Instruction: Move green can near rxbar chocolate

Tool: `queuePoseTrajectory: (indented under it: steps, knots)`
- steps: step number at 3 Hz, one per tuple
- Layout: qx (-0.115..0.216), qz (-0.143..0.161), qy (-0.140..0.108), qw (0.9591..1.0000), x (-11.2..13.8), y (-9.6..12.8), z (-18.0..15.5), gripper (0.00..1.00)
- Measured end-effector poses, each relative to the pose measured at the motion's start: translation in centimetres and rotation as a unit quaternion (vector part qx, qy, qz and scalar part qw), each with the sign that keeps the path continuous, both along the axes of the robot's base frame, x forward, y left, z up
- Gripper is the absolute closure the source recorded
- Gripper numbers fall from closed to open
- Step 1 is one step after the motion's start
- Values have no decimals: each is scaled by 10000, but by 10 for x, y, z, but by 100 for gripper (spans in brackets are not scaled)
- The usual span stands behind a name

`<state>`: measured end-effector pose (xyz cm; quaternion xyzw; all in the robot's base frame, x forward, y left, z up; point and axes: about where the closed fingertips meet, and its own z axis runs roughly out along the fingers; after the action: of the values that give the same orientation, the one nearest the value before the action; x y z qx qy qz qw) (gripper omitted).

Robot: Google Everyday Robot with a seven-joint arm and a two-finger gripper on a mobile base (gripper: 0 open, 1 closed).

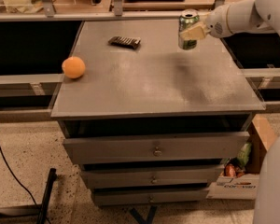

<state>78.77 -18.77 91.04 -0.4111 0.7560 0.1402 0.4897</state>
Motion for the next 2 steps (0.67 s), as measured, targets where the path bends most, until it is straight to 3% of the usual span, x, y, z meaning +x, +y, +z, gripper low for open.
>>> queuePoseTrajectory:
  steps: [1, 2]
  knots:
    - [406, 245, 50, 9989, 7, 24, -4, 100]
    - [896, 388, 145, 9951, 14, 48, -12, 100]
